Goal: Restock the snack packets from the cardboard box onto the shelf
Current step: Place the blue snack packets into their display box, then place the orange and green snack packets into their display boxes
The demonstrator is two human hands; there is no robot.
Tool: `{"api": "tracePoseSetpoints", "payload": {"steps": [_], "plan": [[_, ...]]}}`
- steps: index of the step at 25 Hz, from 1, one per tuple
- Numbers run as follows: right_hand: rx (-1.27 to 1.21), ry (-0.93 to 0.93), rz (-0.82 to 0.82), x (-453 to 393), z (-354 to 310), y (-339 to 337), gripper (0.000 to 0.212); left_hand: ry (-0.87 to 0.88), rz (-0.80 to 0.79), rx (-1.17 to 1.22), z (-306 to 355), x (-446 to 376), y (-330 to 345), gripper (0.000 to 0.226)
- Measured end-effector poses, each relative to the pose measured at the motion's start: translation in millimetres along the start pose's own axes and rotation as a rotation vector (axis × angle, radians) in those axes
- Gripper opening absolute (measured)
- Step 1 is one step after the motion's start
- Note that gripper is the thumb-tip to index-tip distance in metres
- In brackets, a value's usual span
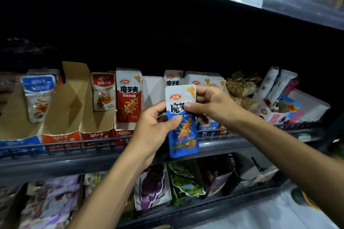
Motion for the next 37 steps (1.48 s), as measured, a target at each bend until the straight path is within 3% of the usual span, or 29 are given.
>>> {"api": "tracePoseSetpoints", "payload": {"steps": [2, 3, 6, 8, 12, 21, 26, 32, 35, 37], "plan": [[0.022, 0.0, 0.15, -11, -4, -21, 0.013, 0.147, 0.039, -0.141, 7, 3, 1, 0.028], [0.015, -0.004, 0.294, -19, -4, -43, 0.01, 0.26, 0.083, -0.331, 11, 4, -3, 0.027], [-0.004, -0.024, 0.685, -31, -3, -107, 0.01, 0.613, 0.105, -1.204, 12, 8, -8, 0.053], [0.065, -0.015, 0.759, -39, 11, -125, 0.02, 0.649, 0.048, -1.445, -3, 8, -13, 0.059], [0.067, 0.072, 0.737, -61, 38, -111, 0.03, 0.652, -0.024, -1.477, -16, 8, -15, 0.054], [-0.005, 0.162, 0.734, -85, 68, -70, 0.022, 0.735, 0.011, -1.383, -23, -1, -22, 0.045], [-0.087, 0.172, 0.695, -62, 70, -72, 0.045, 0.71, -0.016, -1.327, -22, -1, -23, 0.052], [0.39, -0.07, 0.542, 21, 51, -46, 0.082, 0.653, 0.058, -1.372, -2, 25, -50, 0.082], [0.419, -0.053, 0.497, 69, 61, -5, 0.092, 0.604, 0.103, -1.339, 6, 62, -81, 0.082], [0.397, -0.022, 0.484, 99, 76, 35, 0.089, 0.485, 0.153, -1.283, -5, 84, -105, 0.08]]}}
Point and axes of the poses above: each hand's wrist, its own x-axis away from the middle knuckle, its own y-axis out of the palm, z = x × y, the point moved 7 cm from there along -x, towards the middle knuckle, and after that the axes turned 14 degrees about z, right-handed, at the moved point
